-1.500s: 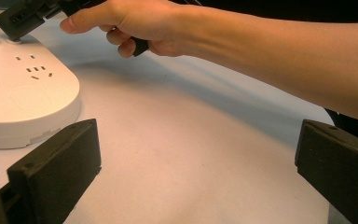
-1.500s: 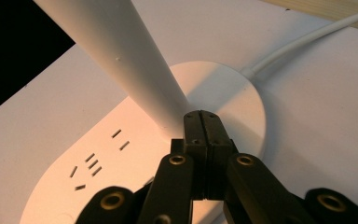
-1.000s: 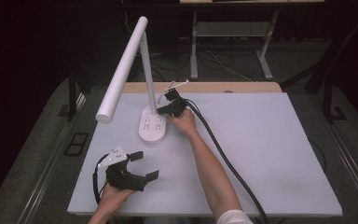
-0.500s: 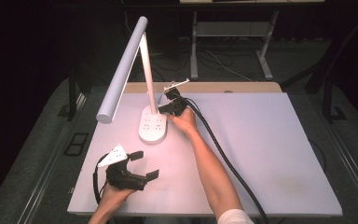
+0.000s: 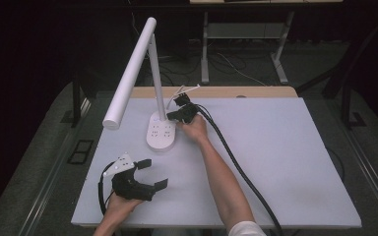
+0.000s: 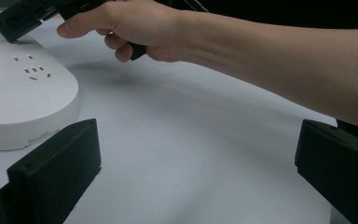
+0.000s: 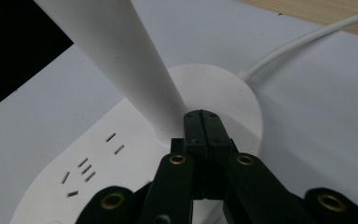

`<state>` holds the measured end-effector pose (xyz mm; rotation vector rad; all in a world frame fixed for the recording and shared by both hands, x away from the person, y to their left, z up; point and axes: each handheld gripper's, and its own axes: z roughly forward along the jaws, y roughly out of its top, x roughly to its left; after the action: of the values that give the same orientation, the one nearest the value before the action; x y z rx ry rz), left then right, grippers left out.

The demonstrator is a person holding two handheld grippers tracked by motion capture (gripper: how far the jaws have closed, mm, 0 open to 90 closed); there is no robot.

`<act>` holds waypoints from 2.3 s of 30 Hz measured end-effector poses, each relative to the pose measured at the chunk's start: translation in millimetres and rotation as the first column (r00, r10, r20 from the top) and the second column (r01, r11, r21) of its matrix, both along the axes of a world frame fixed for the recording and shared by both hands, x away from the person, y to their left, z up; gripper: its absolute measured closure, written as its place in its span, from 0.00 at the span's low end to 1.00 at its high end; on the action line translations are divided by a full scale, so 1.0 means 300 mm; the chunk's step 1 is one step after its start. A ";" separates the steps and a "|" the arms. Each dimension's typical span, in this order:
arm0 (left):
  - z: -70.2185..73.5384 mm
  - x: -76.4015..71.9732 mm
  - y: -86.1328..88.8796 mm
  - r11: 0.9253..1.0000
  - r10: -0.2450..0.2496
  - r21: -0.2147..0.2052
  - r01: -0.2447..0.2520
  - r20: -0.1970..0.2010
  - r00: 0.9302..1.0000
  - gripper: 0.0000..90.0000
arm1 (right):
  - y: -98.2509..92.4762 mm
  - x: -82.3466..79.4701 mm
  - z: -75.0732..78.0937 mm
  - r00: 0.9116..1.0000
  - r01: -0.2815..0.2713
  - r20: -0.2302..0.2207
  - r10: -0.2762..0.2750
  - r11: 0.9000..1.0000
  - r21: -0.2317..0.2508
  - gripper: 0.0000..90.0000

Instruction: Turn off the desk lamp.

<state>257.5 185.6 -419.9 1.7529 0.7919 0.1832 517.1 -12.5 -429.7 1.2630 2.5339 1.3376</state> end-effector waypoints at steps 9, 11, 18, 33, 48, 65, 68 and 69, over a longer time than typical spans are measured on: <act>0.000 0.001 0.002 1.000 0.000 0.001 0.000 0.000 1.000 0.00 | -0.007 -0.004 0.001 1.000 0.002 0.006 -0.002 1.000 0.006 1.00; -0.001 0.002 0.003 1.000 -0.001 0.002 0.001 0.000 1.000 0.00 | -0.013 -0.007 0.004 1.000 0.003 0.007 -0.003 1.000 0.004 1.00; -0.001 0.003 0.003 1.000 0.000 0.000 0.000 -0.002 1.000 0.00 | -0.033 -0.021 0.003 1.000 0.000 0.012 0.000 1.000 0.005 1.00; -0.002 0.003 0.000 1.000 -0.002 0.004 0.002 -0.001 1.000 0.00 | -0.143 -0.096 0.119 0.997 -0.041 0.065 0.040 0.999 0.018 1.00; -0.004 0.004 -0.006 1.000 -0.001 0.010 0.001 -0.001 1.000 0.00 | -0.332 -0.233 0.221 0.994 0.010 0.112 -0.014 1.000 0.029 0.56; -0.007 0.006 -0.009 1.000 0.003 0.018 -0.003 -0.006 1.000 0.00 | -0.524 -0.450 0.274 0.992 -0.009 0.128 0.002 0.999 0.047 0.01; -0.007 0.004 -0.012 1.000 0.003 0.018 -0.003 -0.007 1.000 0.00 | -0.564 -0.489 0.273 0.991 0.000 0.136 -0.008 0.999 0.054 0.01; -0.007 0.003 -0.013 1.000 0.002 0.019 -0.002 -0.007 1.000 0.00 | -0.577 -0.501 0.272 0.990 0.003 0.140 -0.010 0.999 0.054 0.01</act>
<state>258.3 181.7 -421.9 1.7713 0.7991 0.1862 366.8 -185.7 -348.0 1.1400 2.4132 1.4478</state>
